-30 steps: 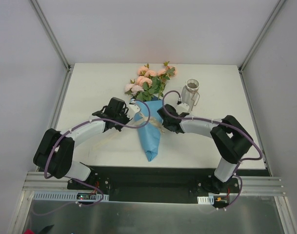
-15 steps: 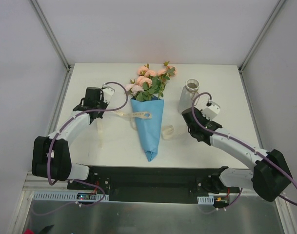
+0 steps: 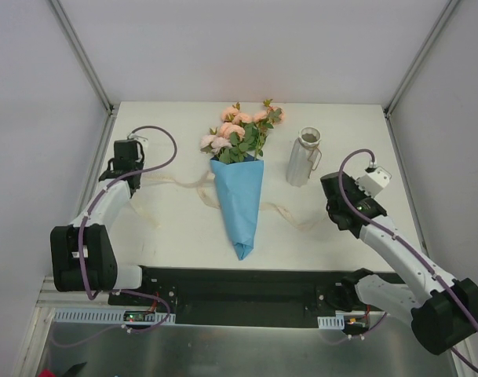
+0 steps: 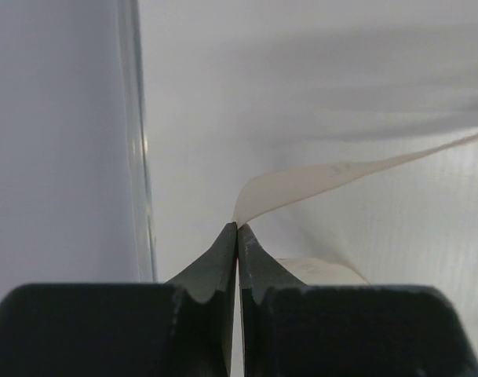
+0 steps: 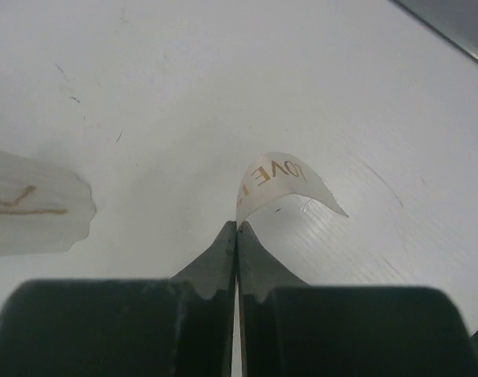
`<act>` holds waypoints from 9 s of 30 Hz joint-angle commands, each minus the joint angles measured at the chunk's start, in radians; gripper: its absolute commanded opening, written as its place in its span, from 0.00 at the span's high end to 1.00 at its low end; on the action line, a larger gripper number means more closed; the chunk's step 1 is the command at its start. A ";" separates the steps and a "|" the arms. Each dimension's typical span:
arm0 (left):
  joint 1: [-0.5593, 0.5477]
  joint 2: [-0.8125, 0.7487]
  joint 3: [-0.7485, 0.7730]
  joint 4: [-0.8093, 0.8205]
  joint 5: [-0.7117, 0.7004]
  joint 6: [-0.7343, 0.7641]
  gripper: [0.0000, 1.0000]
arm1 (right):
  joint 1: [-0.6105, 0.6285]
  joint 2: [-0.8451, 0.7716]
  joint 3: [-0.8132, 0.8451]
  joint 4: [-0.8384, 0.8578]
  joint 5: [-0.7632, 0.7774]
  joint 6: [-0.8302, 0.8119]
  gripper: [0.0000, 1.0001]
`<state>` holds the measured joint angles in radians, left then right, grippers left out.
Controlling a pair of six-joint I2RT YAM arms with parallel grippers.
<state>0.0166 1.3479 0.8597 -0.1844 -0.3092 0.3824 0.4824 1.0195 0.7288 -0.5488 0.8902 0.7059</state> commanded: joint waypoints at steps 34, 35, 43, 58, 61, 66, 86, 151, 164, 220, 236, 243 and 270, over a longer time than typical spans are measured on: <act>0.085 -0.247 0.162 -0.403 0.789 -0.218 0.01 | 0.915 0.580 0.425 0.078 -0.386 -1.069 0.04; 0.083 -0.245 0.162 -0.403 0.788 -0.218 0.01 | 0.915 0.587 0.413 0.090 -0.382 -1.073 0.04; 0.085 -0.247 0.159 -0.403 0.762 -0.215 0.01 | 0.914 0.668 0.363 0.220 -0.272 -1.117 0.04; 0.083 -0.263 0.136 -0.403 0.716 -0.197 0.01 | 0.912 0.708 0.301 0.614 0.041 -1.212 0.04; 0.083 -0.268 0.133 -0.403 0.703 -0.191 0.01 | 0.914 0.617 0.273 0.671 0.039 -1.208 0.04; 0.085 -0.273 0.134 -0.402 0.703 -0.188 0.01 | 0.921 0.547 0.258 0.711 0.082 -1.218 0.04; 0.082 -0.302 0.160 -0.405 0.749 -0.197 0.01 | 0.981 0.309 0.207 0.504 0.118 -1.003 0.04; -0.380 0.519 0.585 -0.443 0.915 -0.045 0.14 | 0.805 0.304 0.869 -1.091 0.676 0.262 0.22; -0.382 0.550 0.558 -0.418 0.961 -0.027 0.30 | 0.335 0.053 0.679 -0.019 -0.313 -0.698 0.04; -0.791 -0.188 0.438 -1.119 1.153 0.189 0.64 | 0.318 0.111 0.254 0.165 -0.853 -0.523 0.05; -0.793 -0.207 0.714 -1.270 0.958 0.263 0.62 | 0.775 0.283 0.213 0.233 -0.656 -0.527 0.07; -0.663 -0.234 0.799 -1.034 0.740 0.109 0.57 | 0.828 0.298 0.205 0.208 -0.536 -0.534 0.04; -0.313 -0.110 0.607 -0.650 0.571 -0.208 0.01 | 0.326 1.008 0.928 0.173 -0.666 -0.654 0.48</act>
<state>-0.3119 1.1919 1.5566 -0.8471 0.2089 0.1745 0.8345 1.9793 1.5627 -0.3798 0.2276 0.0521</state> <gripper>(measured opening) 0.990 0.569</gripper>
